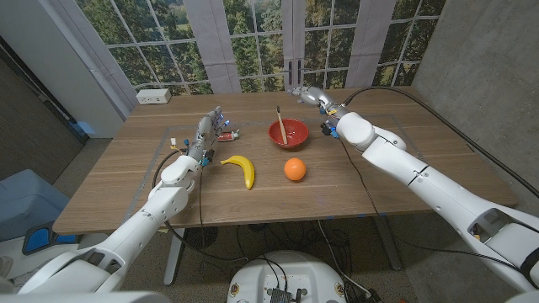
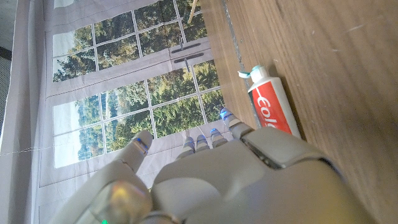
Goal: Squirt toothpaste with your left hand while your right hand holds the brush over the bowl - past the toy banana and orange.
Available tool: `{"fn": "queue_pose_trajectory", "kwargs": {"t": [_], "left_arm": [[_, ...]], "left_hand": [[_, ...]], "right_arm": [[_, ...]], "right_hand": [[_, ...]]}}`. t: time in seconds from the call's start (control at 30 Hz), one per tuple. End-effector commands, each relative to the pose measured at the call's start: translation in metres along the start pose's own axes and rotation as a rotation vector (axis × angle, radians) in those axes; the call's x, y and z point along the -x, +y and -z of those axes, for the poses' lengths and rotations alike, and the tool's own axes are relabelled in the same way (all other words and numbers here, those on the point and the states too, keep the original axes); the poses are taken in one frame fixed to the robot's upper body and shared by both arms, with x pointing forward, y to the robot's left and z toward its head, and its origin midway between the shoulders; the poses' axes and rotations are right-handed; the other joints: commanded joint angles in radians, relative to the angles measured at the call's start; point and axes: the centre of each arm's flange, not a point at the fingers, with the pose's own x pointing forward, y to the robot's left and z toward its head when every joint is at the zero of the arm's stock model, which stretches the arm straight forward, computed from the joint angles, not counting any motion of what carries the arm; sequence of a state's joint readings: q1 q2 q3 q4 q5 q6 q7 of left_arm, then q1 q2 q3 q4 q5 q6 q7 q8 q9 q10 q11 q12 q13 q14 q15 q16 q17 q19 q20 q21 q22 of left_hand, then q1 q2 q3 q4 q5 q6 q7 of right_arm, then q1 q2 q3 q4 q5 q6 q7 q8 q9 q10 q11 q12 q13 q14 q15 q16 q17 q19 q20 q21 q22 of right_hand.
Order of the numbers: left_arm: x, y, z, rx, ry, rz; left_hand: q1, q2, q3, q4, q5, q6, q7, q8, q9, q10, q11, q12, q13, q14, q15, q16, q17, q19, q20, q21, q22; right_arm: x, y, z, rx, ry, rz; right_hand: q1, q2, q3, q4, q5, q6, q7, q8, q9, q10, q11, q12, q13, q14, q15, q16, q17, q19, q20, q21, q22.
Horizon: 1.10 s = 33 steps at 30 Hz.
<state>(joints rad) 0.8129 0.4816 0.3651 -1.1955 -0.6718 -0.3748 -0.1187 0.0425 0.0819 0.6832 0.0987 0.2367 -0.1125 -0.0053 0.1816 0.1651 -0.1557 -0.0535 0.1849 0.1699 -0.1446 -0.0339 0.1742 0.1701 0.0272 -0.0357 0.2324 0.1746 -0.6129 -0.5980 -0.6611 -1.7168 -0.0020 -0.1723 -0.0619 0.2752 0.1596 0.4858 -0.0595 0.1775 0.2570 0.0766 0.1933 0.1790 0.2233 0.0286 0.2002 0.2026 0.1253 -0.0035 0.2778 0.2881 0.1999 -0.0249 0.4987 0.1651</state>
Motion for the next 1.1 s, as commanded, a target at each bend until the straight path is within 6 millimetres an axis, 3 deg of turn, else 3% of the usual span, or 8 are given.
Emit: {"fn": "queue_pose_trajectory", "kwargs": {"t": [0.03, 0.17, 0.4, 0.9, 1.1], "left_arm": [[0.000, 0.001, 0.000, 0.002, 0.000, 0.002], [0.001, 0.001, 0.000, 0.005, 0.001, 0.001], [-0.001, 0.001, 0.001, 0.005, 0.001, 0.007], [-0.001, 0.001, 0.002, 0.008, 0.002, 0.005], [-0.001, 0.001, 0.002, 0.007, 0.003, 0.005]], "left_hand": [[-0.005, 0.069, 0.003, -0.006, -0.001, 0.002, 0.000, 0.000, 0.005, 0.008, 0.000, 0.002, 0.004, 0.000, -0.016, 0.003, 0.001, 0.013, -0.024, -0.007, 0.003], [-0.005, 0.069, 0.003, -0.006, -0.001, 0.003, 0.000, 0.000, 0.005, 0.010, 0.001, 0.002, 0.004, 0.001, -0.017, 0.003, 0.001, 0.013, -0.024, -0.008, 0.003], [-0.005, 0.069, 0.003, -0.006, -0.001, 0.004, 0.000, 0.000, 0.005, 0.011, 0.000, 0.002, 0.004, 0.002, -0.018, 0.004, 0.001, 0.014, -0.024, -0.009, 0.003], [-0.006, 0.069, 0.003, -0.007, -0.001, 0.005, 0.000, 0.000, 0.005, 0.010, -0.001, 0.002, 0.004, 0.003, -0.018, 0.004, 0.001, 0.015, -0.020, -0.011, 0.003], [-0.006, 0.069, 0.003, -0.007, -0.001, 0.005, 0.000, 0.000, 0.005, 0.011, 0.000, 0.002, 0.004, 0.004, -0.017, 0.004, 0.001, 0.016, -0.021, -0.012, 0.003]], "right_arm": [[-0.008, 0.011, -0.003, 0.036, 0.019, -0.038], [-0.010, 0.014, -0.003, 0.055, 0.024, -0.036], [-0.014, 0.021, -0.006, 0.114, 0.049, -0.030], [-0.020, 0.036, -0.012, 0.222, 0.094, -0.027], [-0.021, 0.041, -0.014, 0.277, 0.123, -0.012]], "right_hand": [[0.004, 0.004, 0.000, -0.010, -0.003, 0.005, -0.005, 0.001, 0.004, 0.007, 0.002, 0.007, 0.001, 0.008, -0.002, 0.009, 0.001, 0.010, 0.000, -0.001, 0.004], [0.009, 0.001, 0.001, -0.015, -0.003, 0.003, -0.006, 0.000, 0.004, 0.008, 0.000, 0.007, 0.001, 0.009, -0.003, 0.009, 0.000, 0.012, -0.001, -0.003, 0.004], [0.051, -0.002, 0.017, -0.053, 0.003, 0.002, -0.017, 0.000, 0.004, 0.010, -0.009, 0.007, 0.001, 0.015, -0.015, 0.005, -0.010, 0.022, -0.005, -0.012, 0.004], [0.108, -0.002, 0.034, -0.096, 0.009, 0.016, -0.031, 0.007, 0.006, 0.028, -0.023, 0.011, 0.002, 0.035, -0.026, 0.009, -0.019, 0.055, 0.004, -0.016, 0.005], [0.151, -0.003, 0.037, -0.107, 0.013, 0.032, -0.049, 0.011, 0.008, 0.049, -0.038, 0.017, 0.005, 0.094, -0.054, 0.043, -0.005, 0.133, 0.016, 0.004, 0.014]]}}
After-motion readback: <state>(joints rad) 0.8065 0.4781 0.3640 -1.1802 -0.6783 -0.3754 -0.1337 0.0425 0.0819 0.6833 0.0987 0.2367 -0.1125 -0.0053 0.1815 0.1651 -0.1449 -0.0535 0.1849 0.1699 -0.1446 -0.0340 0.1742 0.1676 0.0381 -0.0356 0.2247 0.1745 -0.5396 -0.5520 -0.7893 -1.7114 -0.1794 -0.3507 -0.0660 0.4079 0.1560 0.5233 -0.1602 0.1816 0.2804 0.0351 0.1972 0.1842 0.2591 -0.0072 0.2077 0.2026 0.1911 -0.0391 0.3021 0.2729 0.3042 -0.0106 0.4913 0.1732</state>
